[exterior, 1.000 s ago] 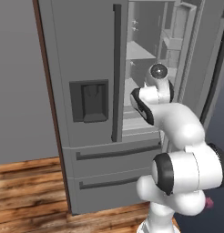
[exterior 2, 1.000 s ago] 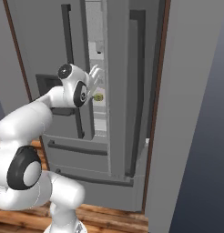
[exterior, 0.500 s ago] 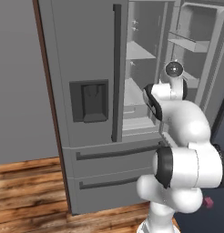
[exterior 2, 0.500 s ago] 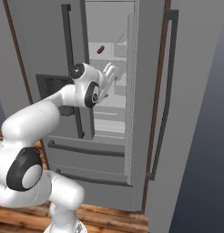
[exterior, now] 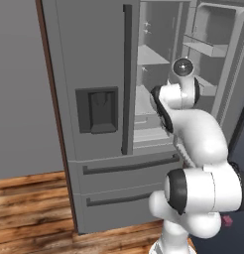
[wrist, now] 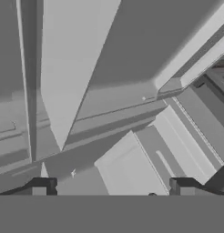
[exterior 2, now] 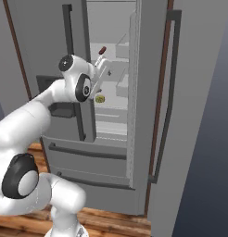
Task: Retrieve the sausage and cheese from the fridge and place them on the cutting board on the counter.
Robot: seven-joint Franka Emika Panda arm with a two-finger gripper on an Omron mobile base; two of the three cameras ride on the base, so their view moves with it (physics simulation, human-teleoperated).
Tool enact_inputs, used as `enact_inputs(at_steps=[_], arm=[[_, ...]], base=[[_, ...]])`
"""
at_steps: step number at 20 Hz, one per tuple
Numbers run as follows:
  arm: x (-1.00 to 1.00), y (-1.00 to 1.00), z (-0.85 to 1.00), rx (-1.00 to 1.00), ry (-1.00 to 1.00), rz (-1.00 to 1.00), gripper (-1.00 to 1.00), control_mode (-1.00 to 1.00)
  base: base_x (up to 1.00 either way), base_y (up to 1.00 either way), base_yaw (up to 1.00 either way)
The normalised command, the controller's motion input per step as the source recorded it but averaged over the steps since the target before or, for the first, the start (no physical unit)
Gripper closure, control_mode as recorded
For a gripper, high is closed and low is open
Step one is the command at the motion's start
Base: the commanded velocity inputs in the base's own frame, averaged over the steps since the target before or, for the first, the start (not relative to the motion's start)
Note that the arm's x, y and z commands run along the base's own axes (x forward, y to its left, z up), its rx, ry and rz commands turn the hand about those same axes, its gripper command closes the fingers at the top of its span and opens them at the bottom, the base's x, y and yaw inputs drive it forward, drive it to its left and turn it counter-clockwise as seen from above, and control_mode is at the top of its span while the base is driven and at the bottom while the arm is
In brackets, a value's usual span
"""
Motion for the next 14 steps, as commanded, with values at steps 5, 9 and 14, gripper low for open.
enact_inputs(at_steps=[5, 9, 14], arm=[[-0.07, 0.96, 0.23, 0.0, 0.05, 0.18, -1.0, -1.0], [-0.31, 0.26, 0.32, -0.03, 0.18, 0.43, -1.0, -1.0], [-0.34, 0.06, 0.16, -0.14, 0.2, 0.61, -1.0, -1.0]], base=[[0.0, 0.0, 0.0], [0.0, 0.0, 0.0], [0.0, 0.0, 0.0]])
